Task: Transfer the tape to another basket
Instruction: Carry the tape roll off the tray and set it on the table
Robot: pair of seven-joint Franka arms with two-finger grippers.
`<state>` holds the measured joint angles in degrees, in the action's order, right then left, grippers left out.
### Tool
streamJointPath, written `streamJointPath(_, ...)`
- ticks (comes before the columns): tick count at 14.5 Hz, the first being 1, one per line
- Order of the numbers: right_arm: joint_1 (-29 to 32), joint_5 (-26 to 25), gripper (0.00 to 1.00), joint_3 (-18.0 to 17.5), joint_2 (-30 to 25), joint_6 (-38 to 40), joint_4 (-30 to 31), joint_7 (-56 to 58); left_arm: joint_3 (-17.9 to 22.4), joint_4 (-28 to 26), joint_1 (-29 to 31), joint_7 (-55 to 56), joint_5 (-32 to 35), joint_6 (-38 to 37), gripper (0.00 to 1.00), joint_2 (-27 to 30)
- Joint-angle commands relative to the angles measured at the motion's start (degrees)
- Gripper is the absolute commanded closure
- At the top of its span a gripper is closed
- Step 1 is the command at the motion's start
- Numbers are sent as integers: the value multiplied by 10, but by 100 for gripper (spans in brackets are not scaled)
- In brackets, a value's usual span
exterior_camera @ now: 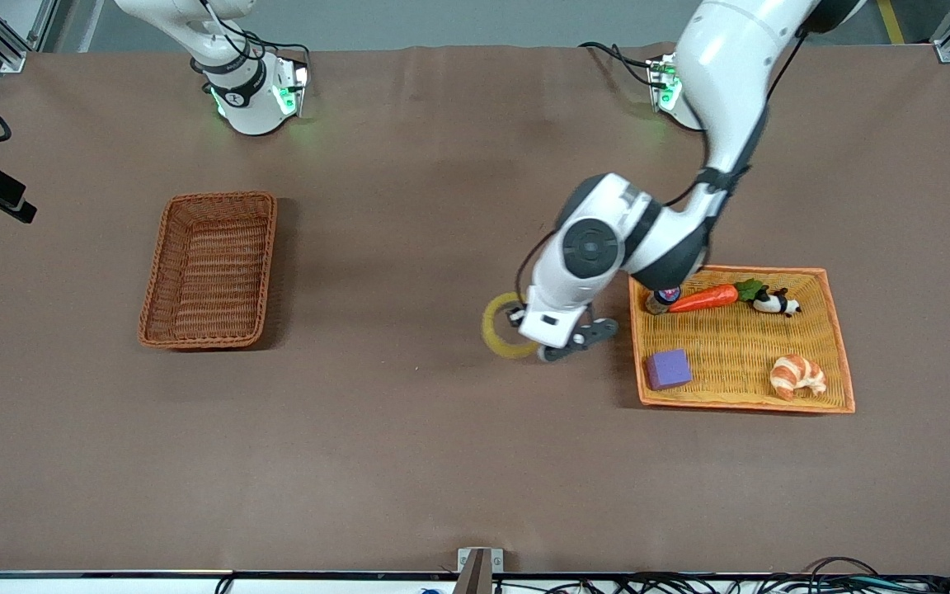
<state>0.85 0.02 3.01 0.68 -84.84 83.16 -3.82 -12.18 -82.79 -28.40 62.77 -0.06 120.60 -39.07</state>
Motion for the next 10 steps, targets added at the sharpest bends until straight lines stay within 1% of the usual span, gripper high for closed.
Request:
streamJointPath(1, -2, 6, 0, 3, -3, -4, 5, 4, 7, 51, -39, 50, 7, 27, 94, -50)
streamJointPath(3, -2, 6, 0, 3, -3, -4, 5, 4, 7, 51, -64, 64, 8, 52, 86, -71)
streamJointPath(4, -2, 6, 0, 3, -3, -3, 5, 4, 8, 51, -71, 65, 8, 53, 83, -81)
streamJointPath(7, -2, 6, 0, 3, -3, -4, 5, 4, 8, 49, -74, 61, 7, 53, 73, -87)
streamJointPath(8, -2, 6, 0, 3, -3, -3, 5, 4, 7, 49, -73, 58, 7, 53, 65, -92)
streamJointPath(9, -2, 6, 0, 3, -3, -3, 5, 4, 8, 49, -74, 58, 8, 53, 41, -94)
streamJointPath(10, -2, 6, 0, 3, -3, -4, 5, 4, 8, 49, -73, 58, 10, 53, 0, -91)
